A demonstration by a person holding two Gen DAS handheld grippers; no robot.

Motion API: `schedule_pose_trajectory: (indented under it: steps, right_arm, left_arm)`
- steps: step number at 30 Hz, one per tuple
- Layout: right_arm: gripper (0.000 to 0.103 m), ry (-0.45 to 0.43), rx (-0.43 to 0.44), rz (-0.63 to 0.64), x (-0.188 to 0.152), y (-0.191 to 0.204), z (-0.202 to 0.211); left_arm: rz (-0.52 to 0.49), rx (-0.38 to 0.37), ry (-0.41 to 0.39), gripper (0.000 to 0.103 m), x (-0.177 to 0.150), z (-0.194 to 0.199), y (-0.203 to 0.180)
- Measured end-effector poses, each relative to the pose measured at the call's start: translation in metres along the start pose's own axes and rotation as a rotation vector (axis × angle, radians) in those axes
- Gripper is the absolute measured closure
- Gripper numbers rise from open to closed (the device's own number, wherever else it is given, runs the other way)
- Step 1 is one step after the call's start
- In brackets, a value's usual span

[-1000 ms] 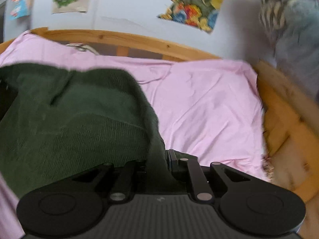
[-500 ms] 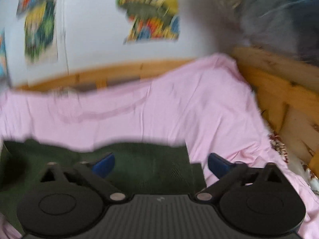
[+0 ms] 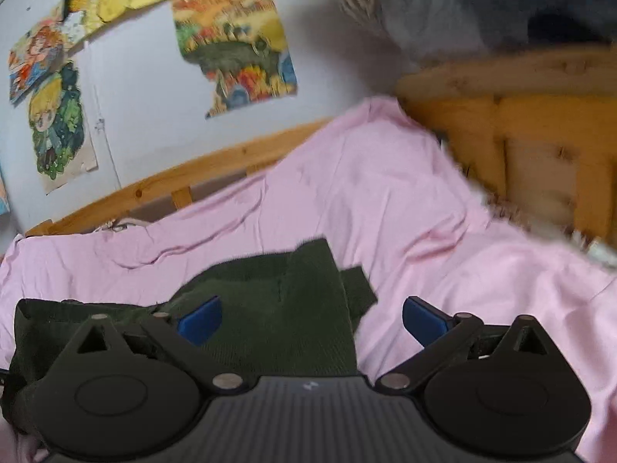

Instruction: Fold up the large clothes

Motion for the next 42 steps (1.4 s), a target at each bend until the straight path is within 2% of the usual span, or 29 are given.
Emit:
schedule_pose_trajectory:
  steps: [1, 2, 3, 4, 5, 6, 9, 11, 13, 15, 16, 17, 18, 19, 20, 21, 24, 26, 28, 30, 31, 32, 34, 35, 36, 38, 40, 42]
  right_arm:
    - [0.022, 0.031, -0.003, 0.006, -0.005, -0.001, -0.007]
    - [0.037, 0.052, -0.007, 0.014, -0.01, -0.001, -0.01]
    - [0.063, 0.064, 0.0, 0.02, -0.014, 0.001, -0.011]
    - [0.077, 0.071, 0.007, 0.028, -0.015, 0.004, -0.011]
    - [0.097, 0.065, -0.004, 0.04, -0.018, 0.004, -0.008]
    - [0.099, 0.048, -0.014, 0.043, -0.016, 0.004, -0.005]
    - [0.1, 0.026, -0.028, -0.043, -0.013, -0.008, 0.006]
    - [0.1, 0.07, -0.037, -0.088, -0.02, -0.016, 0.001]
    - [0.1, 0.12, -0.056, -0.082, -0.028, -0.018, -0.008]
    - [0.097, 0.132, -0.051, -0.077, -0.029, -0.018, -0.01]
    - [0.094, 0.124, -0.047, -0.085, -0.028, -0.018, -0.009]
    - [0.086, 0.114, -0.042, -0.097, -0.027, -0.02, -0.007]
    - [0.07, 0.108, -0.037, -0.113, -0.026, -0.022, -0.004]
    - [0.06, 0.102, -0.03, -0.133, -0.025, -0.024, -0.001]
    - [0.046, 0.096, -0.023, -0.15, -0.025, -0.025, 0.001]
    - [0.044, 0.089, -0.018, -0.165, -0.024, -0.027, 0.004]
    - [0.043, 0.083, -0.018, -0.191, -0.021, -0.03, 0.006]
    - [0.043, 0.095, -0.021, -0.198, -0.022, -0.03, 0.008]
    - [0.043, 0.125, -0.02, -0.2, -0.026, -0.028, 0.009]
    - [0.043, 0.164, -0.017, -0.205, -0.033, -0.025, 0.008]
    - [0.043, 0.186, -0.013, -0.208, -0.036, -0.024, 0.008]
    - [0.044, 0.201, -0.01, -0.211, -0.039, -0.023, 0.008]
    - [0.051, 0.222, -0.01, -0.215, -0.043, -0.022, 0.009]
    - [0.072, 0.227, -0.004, -0.216, -0.044, -0.021, 0.009]
    - [0.087, 0.227, 0.007, -0.219, -0.044, -0.02, 0.01]
    - [0.096, 0.2, 0.02, -0.229, -0.039, -0.018, 0.016]
    - [0.097, 0.159, 0.032, -0.272, -0.031, -0.019, 0.029]
    - [0.097, 0.123, 0.031, -0.331, -0.026, -0.026, 0.043]
  left_arm:
    - [0.016, 0.041, -0.017, 0.102, 0.003, 0.002, 0.007]
    - [0.037, 0.074, -0.035, 0.102, 0.006, 0.006, 0.014]
    - [0.081, 0.098, -0.057, 0.103, 0.009, 0.011, 0.024]
    - [0.131, 0.114, -0.072, 0.103, 0.011, 0.016, 0.034]
    - [0.185, 0.132, -0.082, 0.103, 0.012, 0.02, 0.045]
    - [0.238, 0.154, -0.092, 0.103, 0.013, 0.023, 0.057]
    - [0.402, 0.183, -0.109, 0.103, 0.014, 0.027, 0.094]
    - [0.484, 0.165, -0.038, 0.103, 0.005, 0.012, 0.107]
    - [0.486, 0.157, 0.036, 0.103, -0.004, -0.006, 0.106]
    - [0.442, 0.144, 0.054, 0.101, -0.005, -0.012, 0.101]
    - [0.447, 0.129, 0.048, 0.095, -0.004, -0.01, 0.1]
    - [0.462, 0.107, 0.047, 0.087, -0.003, -0.006, 0.099]
    - [0.478, 0.078, 0.056, 0.065, -0.004, -0.001, 0.098]
    - [0.48, 0.05, 0.07, 0.044, -0.008, 0.005, 0.094]
    - [0.466, 0.042, 0.086, 0.036, -0.012, 0.012, 0.091]
    - [0.439, 0.061, 0.099, 0.034, -0.019, 0.016, 0.087]
    - [0.311, 0.131, 0.176, 0.036, -0.039, 0.024, 0.073]
    - [0.282, 0.12, 0.205, 0.042, -0.048, 0.023, 0.064]
    - [0.252, 0.096, 0.214, 0.063, -0.05, 0.021, 0.054]
    - [0.244, 0.074, 0.219, 0.074, -0.05, 0.018, 0.051]
    - [0.237, 0.069, 0.221, 0.084, -0.049, 0.017, 0.05]
    - [0.228, 0.07, 0.222, 0.085, -0.05, 0.017, 0.049]
    - [0.204, 0.084, 0.22, 0.097, -0.05, 0.017, 0.046]
    - [0.202, 0.084, 0.213, 0.1, -0.049, 0.018, 0.045]
    - [0.203, 0.085, 0.199, 0.102, -0.048, 0.021, 0.044]
    - [0.206, 0.098, 0.141, 0.103, -0.041, 0.029, 0.045]
    - [0.193, 0.113, 0.038, 0.103, -0.027, 0.043, 0.049]
    - [0.224, 0.113, -0.076, 0.103, -0.01, 0.061, 0.057]
Point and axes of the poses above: each gripper's, at about its wrist camera, not at the fingertips, and z roughly against the way its jaws point, y to its left, x to its top, the point moved 10 cm from there along -z, roughly the way its jaws point
